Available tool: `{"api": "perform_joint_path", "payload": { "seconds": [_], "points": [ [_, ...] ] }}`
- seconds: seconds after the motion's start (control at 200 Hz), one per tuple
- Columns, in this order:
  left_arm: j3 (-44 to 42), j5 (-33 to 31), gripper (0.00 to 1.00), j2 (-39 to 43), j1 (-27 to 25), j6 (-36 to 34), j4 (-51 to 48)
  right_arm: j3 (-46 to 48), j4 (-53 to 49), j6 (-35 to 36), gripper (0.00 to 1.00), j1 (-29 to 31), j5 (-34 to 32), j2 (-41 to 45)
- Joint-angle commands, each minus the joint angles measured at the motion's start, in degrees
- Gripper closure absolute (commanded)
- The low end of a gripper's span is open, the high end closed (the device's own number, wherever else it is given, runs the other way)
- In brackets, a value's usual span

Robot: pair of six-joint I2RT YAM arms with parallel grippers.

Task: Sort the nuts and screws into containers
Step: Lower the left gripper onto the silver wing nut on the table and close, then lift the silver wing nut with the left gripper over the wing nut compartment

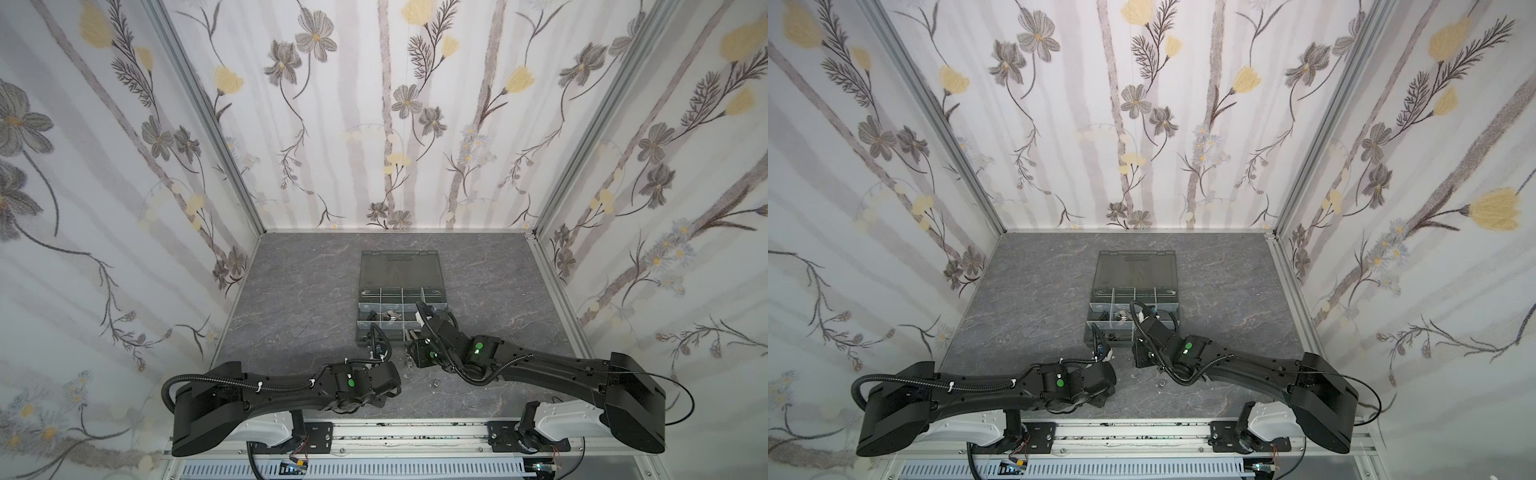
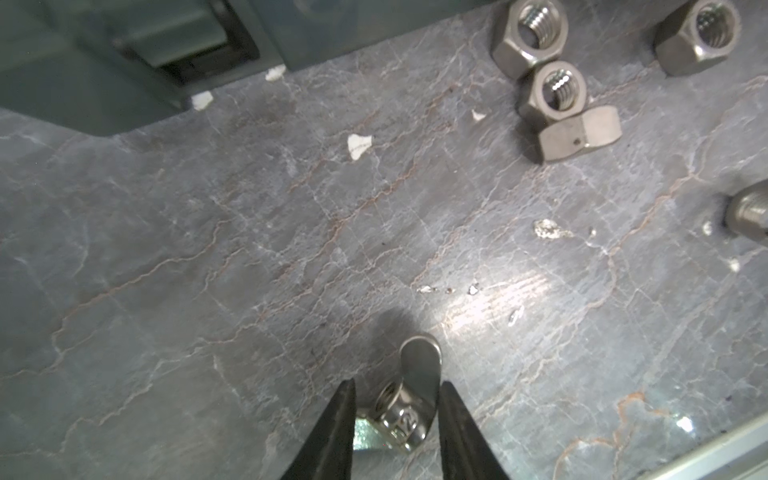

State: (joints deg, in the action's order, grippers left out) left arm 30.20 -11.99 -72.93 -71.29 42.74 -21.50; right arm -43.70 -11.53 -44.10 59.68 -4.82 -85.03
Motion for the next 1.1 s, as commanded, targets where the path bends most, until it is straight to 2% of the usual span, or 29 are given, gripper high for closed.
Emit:
{"api": "perform_joint_path", "payload": {
  "seconds": [0.0, 0.145, 0.43, 0.76, 0.924, 1.094],
  "points": [
    [0.31, -0.84, 0.65, -1.04, 0.01, -0.69, -0.74, 0.11, 2.54, -0.62, 0.65, 0.08, 0.20, -0.26],
    [0.81, -0.84, 0.67, -2.45, 0.01, -1.08, -0.58, 0.11, 2.30, -0.59, 0.65, 0.09, 0.16, -0.22],
    [1.35, -1.22, 0.80, -4.12, 0.01, -0.05, -0.30, 0.11, 1.89, -0.56, 0.65, 0.09, -0.02, 0.39],
    [4.33, -4.21, 0.82, -1.83, 0.44, 3.89, 0.44, 4.22, 4.36, -0.82, 0.65, -0.22, -0.52, 1.71],
    [5.82, -8.19, 0.82, 0.60, 2.91, 5.68, 3.14, 3.92, 3.13, 0.45, 0.65, -1.65, -0.61, 2.46],
    [6.91, -6.07, 0.82, 3.77, 8.62, 3.59, 9.97, 4.29, 1.63, 0.52, 0.65, -2.59, -2.33, 6.01]
  ]
}}
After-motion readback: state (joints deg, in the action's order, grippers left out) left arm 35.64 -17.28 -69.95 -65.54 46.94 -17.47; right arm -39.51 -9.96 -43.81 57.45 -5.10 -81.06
